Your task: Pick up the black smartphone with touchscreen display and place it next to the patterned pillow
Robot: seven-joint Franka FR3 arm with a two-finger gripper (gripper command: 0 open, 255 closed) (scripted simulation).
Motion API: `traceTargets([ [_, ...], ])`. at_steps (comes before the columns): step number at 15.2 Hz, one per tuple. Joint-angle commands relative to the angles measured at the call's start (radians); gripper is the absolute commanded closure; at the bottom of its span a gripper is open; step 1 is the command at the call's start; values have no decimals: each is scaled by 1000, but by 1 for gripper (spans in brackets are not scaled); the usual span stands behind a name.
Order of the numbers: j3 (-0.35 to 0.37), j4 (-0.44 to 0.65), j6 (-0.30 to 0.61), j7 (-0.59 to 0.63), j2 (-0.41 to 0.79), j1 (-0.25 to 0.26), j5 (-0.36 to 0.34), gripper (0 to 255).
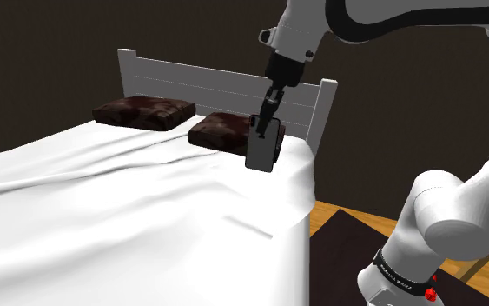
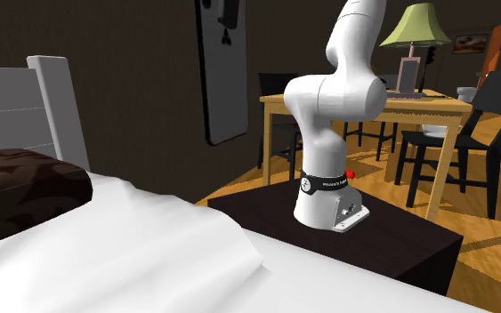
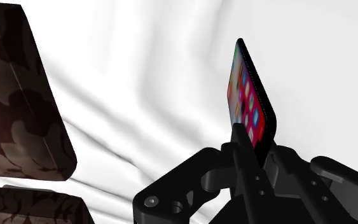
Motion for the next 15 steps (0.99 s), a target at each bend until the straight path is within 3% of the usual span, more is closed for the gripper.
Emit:
traceTargets([
  [1,-27,37,7,-37,47,-17,-15,255],
  [15,-169,429,7,-249,459,-109,-55,255],
])
